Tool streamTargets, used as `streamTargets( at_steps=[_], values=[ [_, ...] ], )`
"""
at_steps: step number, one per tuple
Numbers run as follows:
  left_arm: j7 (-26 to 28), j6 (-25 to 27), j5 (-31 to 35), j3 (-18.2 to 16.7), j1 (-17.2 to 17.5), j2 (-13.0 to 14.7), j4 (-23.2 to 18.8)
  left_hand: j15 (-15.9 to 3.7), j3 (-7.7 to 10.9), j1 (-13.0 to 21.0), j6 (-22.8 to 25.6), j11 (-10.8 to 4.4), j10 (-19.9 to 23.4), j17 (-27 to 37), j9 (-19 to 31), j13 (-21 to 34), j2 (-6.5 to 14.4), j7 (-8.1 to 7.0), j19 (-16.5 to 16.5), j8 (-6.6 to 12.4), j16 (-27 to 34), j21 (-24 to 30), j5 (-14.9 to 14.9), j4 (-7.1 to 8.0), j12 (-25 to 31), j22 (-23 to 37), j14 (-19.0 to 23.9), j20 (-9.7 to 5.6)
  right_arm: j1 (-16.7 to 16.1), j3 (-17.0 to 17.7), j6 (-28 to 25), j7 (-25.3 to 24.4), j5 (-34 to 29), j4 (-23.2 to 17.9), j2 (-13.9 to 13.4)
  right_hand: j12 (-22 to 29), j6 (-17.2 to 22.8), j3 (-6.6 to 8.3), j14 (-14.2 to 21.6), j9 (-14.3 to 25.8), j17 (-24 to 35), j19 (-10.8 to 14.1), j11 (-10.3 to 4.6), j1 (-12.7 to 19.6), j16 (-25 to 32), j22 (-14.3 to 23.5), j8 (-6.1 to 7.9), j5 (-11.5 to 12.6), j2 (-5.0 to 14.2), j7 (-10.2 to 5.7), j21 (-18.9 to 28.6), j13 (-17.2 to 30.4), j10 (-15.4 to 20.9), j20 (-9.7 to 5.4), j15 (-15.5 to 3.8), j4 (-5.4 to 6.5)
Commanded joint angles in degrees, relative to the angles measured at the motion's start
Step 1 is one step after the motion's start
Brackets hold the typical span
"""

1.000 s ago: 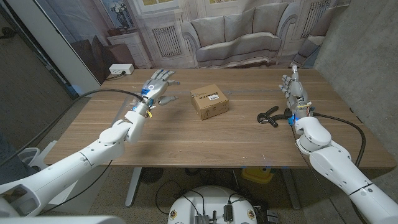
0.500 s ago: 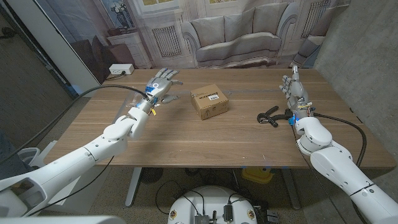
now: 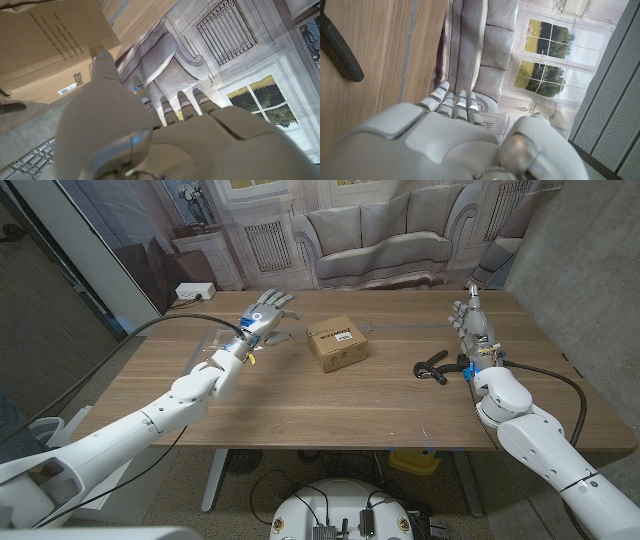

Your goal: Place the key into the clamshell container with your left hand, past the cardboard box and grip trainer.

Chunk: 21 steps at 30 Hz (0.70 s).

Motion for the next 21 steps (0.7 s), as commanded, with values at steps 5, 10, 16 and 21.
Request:
streamTargets(
  at_steps=[5, 10, 16, 21],
  values=[
    [3.16, -3.33, 1.77, 2.48, -2.85, -1.55, 4.27, -6.27, -0.34, 0.75, 1.54, -0.38, 0.76, 0.12, 0.12, 0.19, -0.26, -0.07, 0.52, 0.47, 0.66, 0.23, -0.19, 0.07, 0.37, 0.32, 1.02, 0.4, -1.01, 0.63, 1.67, -1.12, -1.02, -0.79, 0.4, 0.18, 0.32, -0.4, 0.49, 0.22, 0.29, 0.49, -0.11, -0.19, 0.3, 0.11, 0.21, 0.31, 0.05, 0.06, -0.24, 0.32, 0.34, 0.17, -0.14, 0.02],
    [3.43, -4.26, 2.19, 3.41, -4.01, -2.17, 5.57, -6.17, -0.39, 0.95, 1.84, -0.39, 0.77, 0.13, 0.12, 0.19, -0.31, -0.09, 0.64, 0.47, 0.63, 0.27, -0.2, 0.06, 0.31, 0.32, 1.09, 0.38, -2.73, 1.79, 3.14, -2.09, -1.65, -1.72, 0.93, 0.19, 0.33, -0.44, 0.53, 0.22, 0.29, 0.53, -0.05, -0.2, 0.3, 0.11, 0.21, 0.31, 0.07, 0.05, -0.32, 0.32, 0.37, 0.21, -0.14, 0.01],
    [4.17, -4.68, 3.91, 4.35, -4.79, -1.76, 5.9, -6.25, -0.43, 1.13, 2.06, -0.58, 1.0, 0.15, 0.12, 0.19, -0.35, -0.09, 0.84, 0.44, 0.65, 0.33, -0.21, 0.05, 0.33, 0.33, 1.25, 0.28, -4.17, 2.69, 3.9, -2.47, -1.93, -2.38, 1.35, 0.18, 0.36, -0.48, 0.54, 0.22, 0.29, 0.56, 0.0, -0.22, 0.29, 0.11, 0.21, 0.32, 0.08, 0.01, -0.39, 0.32, 0.37, 0.2, -0.09, 0.0],
    [7.84, -5.28, 3.66, 4.36, -4.34, -1.91, 7.66, -6.49, -0.49, 1.33, 2.37, -0.44, 1.56, 0.17, 0.13, 0.19, -0.39, -0.09, 1.03, 0.44, 0.77, 0.38, -0.22, 0.05, 0.47, 0.34, 1.71, 0.21, -5.36, 3.28, 4.3, -2.84, -2.22, -2.95, 1.74, 0.19, 0.35, -0.53, 0.54, 0.22, 0.29, 0.61, 0.07, -0.24, 0.29, 0.11, 0.2, 0.32, 0.07, -0.02, -0.46, 0.32, 0.41, 0.2, -0.1, -0.02]
  ],
)
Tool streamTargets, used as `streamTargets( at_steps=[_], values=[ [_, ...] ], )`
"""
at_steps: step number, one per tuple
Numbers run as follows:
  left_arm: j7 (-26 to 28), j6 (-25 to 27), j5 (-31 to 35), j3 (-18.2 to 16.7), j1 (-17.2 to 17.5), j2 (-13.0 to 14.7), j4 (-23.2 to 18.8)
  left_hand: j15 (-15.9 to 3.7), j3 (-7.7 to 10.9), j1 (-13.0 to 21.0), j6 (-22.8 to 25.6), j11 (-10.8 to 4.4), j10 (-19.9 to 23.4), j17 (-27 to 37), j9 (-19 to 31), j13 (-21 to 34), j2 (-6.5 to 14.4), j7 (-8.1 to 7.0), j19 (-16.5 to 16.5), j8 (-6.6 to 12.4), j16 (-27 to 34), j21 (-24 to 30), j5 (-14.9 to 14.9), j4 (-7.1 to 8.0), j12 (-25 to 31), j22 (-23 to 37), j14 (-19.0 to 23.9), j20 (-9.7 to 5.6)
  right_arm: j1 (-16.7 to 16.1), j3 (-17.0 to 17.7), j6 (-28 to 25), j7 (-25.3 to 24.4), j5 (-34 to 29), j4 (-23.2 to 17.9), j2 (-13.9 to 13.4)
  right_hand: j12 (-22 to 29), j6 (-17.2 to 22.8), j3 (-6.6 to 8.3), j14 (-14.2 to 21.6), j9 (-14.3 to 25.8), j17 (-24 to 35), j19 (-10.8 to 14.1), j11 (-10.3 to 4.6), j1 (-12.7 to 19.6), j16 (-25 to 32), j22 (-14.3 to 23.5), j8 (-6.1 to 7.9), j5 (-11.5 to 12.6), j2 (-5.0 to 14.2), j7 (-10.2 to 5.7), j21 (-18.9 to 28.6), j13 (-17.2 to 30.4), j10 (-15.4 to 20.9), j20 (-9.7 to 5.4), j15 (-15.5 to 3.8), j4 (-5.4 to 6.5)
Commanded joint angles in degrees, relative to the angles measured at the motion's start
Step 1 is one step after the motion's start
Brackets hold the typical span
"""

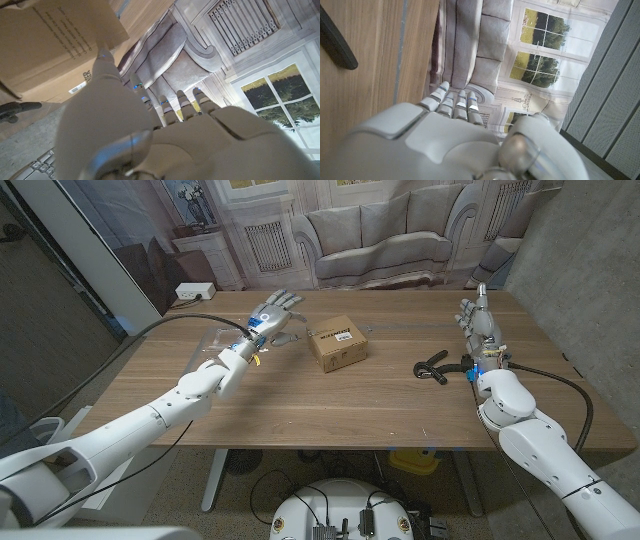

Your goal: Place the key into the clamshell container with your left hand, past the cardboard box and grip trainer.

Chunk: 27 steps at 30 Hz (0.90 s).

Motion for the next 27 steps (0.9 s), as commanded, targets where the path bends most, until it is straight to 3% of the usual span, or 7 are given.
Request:
streamTargets(
  at_steps=[1, 27],
  values=[
    [5.31, -1.6, 0.75, 1.06, -0.5, -0.4, 3.19, -6.2, -0.26, 0.48, 0.71, -0.33, 0.75, 0.17, 0.15, 0.19, -0.07, 0.03, 0.61, 0.23, 0.35, 0.43, -0.22, -0.18, 0.46, 0.34, 1.07, 0.06, -2.83, 1.66, 1.33, -1.08, -0.8, -1.51, 0.81, 0.18, 0.37, -0.38, 0.54, 0.22, 0.29, 0.4, -0.04, -0.24, 0.28, 0.12, 0.21, 0.32, 0.08, -0.03, -0.06, 0.32, 0.4, -0.01, -0.09, 0.14],
    [18.72, -3.47, 0.05, 4.65, -2.57, -3.65, 13.03, -6.9, -0.26, 2.25, 5.41, -0.68, 4.39, 0.25, 0.38, 0.22, 0.01, 0.11, 2.15, 1.54, 0.89, 0.83, -0.33, -0.38, 1.09, 0.43, 4.24, -0.3, -3.79, 2.57, -0.11, -1.45, -1.6, -3.16, 1.26, 0.2, 0.53, -0.58, 0.67, 0.22, 0.3, 0.5, -0.09, -0.32, 0.29, 0.14, 0.24, 0.35, 0.13, -0.04, -0.42, 0.33, 0.51, 0.02, -0.01, 0.11]
  ],
)
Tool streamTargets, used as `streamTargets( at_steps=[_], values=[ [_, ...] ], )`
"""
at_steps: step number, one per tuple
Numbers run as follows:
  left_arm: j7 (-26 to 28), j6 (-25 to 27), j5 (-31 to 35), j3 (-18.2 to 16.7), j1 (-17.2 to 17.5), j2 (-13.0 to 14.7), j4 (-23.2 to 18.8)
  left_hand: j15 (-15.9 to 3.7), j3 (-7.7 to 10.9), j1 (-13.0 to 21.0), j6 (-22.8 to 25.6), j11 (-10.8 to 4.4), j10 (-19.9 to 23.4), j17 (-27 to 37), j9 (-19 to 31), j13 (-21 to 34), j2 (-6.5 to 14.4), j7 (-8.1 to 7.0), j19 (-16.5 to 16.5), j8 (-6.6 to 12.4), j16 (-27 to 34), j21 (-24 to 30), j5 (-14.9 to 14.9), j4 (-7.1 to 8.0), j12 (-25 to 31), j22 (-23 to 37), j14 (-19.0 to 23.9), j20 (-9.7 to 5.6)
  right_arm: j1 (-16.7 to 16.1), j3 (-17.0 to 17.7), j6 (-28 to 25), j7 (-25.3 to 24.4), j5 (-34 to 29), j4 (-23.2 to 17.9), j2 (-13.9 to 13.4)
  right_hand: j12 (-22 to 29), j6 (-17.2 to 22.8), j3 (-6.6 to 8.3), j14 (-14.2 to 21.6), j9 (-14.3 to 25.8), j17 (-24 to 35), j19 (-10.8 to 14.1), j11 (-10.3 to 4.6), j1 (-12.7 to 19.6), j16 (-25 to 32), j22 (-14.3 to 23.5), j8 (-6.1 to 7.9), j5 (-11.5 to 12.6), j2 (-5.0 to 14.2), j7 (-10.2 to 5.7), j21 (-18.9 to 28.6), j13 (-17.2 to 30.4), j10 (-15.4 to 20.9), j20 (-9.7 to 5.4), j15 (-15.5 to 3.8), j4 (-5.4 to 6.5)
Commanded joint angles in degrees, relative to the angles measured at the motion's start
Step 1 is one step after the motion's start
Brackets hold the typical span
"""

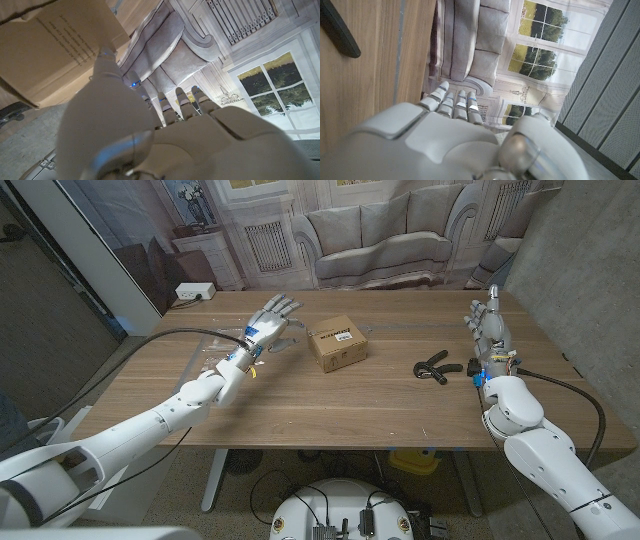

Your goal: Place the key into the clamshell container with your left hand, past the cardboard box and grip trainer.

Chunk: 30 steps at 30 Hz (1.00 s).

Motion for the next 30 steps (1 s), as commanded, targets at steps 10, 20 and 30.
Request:
streamTargets(
  at_steps=[10, 20, 30],
  values=[
    [7.53, -1.44, -2.52, 2.88, -2.42, -3.08, 6.73, -6.45, 0.38, 2.67, 2.91, -0.13, 1.71, 0.3, 0.35, 0.27, 0.15, -0.04, 0.85, 1.41, 0.58, 0.44, -0.4, -0.87, 0.15, 0.19, 2.06, 0.81, -0.6, 0.39, -1.21, -0.24, -0.34, -0.78, 0.37, 0.19, 0.57, -0.44, 0.52, 0.22, 0.29, 0.4, 0.12, -0.31, 0.28, 0.15, 0.24, 0.37, 0.15, -0.14, -0.36, 0.33, 0.52, 0.0, 0.19, -0.18],
    [7.37, -1.37, -2.86, 3.97, -3.27, -3.46, 7.25, -6.41, 0.36, 2.77, 3.47, -0.12, 2.11, 0.39, 0.41, 0.29, 0.29, -0.04, 0.94, 1.58, 0.56, 0.43, -0.54, -0.64, 0.14, 0.21, 2.34, 0.78, -0.44, 0.23, -0.94, 0.1, -0.28, -0.34, 0.61, 0.22, 0.63, -0.53, 0.59, 0.23, 0.29, 0.45, 0.01, -0.34, 0.29, 0.16, 0.25, 0.37, 0.17, -0.24, -0.49, 0.33, 0.62, 0.06, 0.27, -0.2],
    [7.04, -1.53, -3.46, 4.49, -3.82, -3.85, 7.62, -6.42, 0.24, 2.74, 3.72, -0.14, 2.16, 0.46, 0.44, 0.31, 0.27, -0.06, 1.0, 1.61, 0.47, 0.42, -0.71, -0.4, -0.02, 0.23, 2.43, 0.69, -0.8, 0.38, -0.75, 0.15, -0.11, -0.22, 0.74, 0.24, 0.69, -0.59, 0.66, 0.23, 0.3, 0.5, 0.05, -0.36, 0.3, 0.17, 0.26, 0.38, 0.21, -0.2, -0.59, 0.33, 0.71, 0.07, 0.29, -0.21]
  ],
)
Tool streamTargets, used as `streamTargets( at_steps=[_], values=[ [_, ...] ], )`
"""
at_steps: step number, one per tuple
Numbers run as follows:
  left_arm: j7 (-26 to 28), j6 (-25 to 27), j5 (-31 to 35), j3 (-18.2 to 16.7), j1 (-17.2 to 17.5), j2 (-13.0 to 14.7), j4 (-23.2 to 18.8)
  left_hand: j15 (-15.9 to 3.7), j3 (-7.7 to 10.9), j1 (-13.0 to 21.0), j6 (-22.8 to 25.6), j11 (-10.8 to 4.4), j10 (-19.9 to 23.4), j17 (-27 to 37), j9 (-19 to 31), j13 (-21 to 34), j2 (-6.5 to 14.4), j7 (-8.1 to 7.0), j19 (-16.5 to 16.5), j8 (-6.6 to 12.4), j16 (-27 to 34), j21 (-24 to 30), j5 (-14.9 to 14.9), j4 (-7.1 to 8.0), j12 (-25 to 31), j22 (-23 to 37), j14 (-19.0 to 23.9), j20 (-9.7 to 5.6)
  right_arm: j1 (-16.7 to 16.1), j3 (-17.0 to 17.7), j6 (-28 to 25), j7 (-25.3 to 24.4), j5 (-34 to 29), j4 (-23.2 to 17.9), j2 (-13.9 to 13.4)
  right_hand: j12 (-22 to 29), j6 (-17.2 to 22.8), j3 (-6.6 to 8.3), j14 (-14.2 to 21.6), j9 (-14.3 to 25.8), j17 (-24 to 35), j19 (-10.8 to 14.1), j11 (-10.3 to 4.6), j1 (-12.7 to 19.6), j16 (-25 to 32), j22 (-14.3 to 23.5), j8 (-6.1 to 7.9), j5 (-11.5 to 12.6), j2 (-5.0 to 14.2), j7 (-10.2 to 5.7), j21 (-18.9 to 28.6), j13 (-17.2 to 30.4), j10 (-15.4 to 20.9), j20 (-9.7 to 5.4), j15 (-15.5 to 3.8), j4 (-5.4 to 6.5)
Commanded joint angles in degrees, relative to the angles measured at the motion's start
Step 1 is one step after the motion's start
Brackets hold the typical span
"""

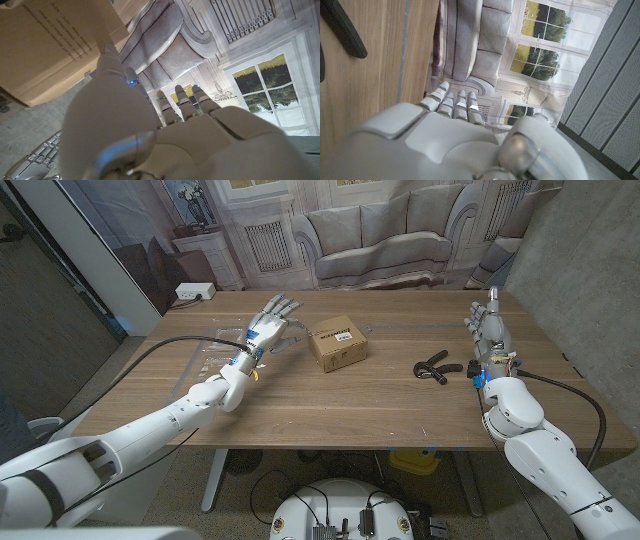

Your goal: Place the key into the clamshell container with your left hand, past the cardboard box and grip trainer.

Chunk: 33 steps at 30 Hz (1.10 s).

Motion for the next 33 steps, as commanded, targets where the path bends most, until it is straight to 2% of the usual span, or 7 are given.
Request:
streamTargets(
  at_steps=[1, 18, 33],
  values=[
    [0.09, -0.24, -0.66, 0.88, -0.92, -0.67, 0.88, -6.29, -0.25, 0.26, 0.55, 0.03, 0.48, 0.17, 0.18, 0.31, 0.06, -0.17, 0.29, 0.29, 0.02, 0.42, -0.26, 0.08, -0.03, 0.24, 0.52, 0.02, -0.36, 0.08, 0.22, 0.08, 0.15, 0.19, 0.14, 0.24, 0.38, -0.36, 0.44, 0.23, 0.3, 0.51, 0.06, -0.14, 0.3, 0.17, 0.26, 0.39, -0.01, 0.12, -0.21, 0.33, 0.7, 0.07, 0.05, 0.03],
    [-0.31, -0.63, -0.51, 2.67, -2.59, -2.25, 3.17, -6.27, -0.24, 0.57, 0.54, 0.01, 0.64, 0.23, 0.18, 0.33, 0.18, -0.19, 0.32, 0.15, -0.08, 0.38, -0.45, 0.22, -0.2, 0.26, 0.66, 0.12, -1.01, 0.57, 0.34, 0.29, 0.4, 0.04, 0.08, 0.24, 0.52, -0.46, 0.52, 0.23, 0.29, 0.64, -0.02, -0.12, 0.28, 0.18, 0.29, 0.41, 0.07, 0.05, -0.4, 0.33, 0.75, 0.14, -0.01, -0.03],
    [0.29, -1.45, -1.8, 4.32, -4.75, -4.73, 7.14, -6.14, -0.18, 0.86, 0.82, -0.03, 0.96, 0.27, 0.19, 0.34, 0.41, -0.18, 0.34, 0.14, -0.14, 0.35, -0.63, 0.36, -0.29, 0.27, 0.81, 0.1, -1.55, 1.33, 0.07, 0.32, 0.85, -0.16, -0.12, 0.26, 0.58, -0.57, 0.62, 0.23, 0.29, 0.72, -0.06, -0.14, 0.29, 0.19, 0.28, 0.43, 0.14, 0.05, -0.55, 0.33, 0.86, 0.15, 0.06, -0.05]
  ],
)
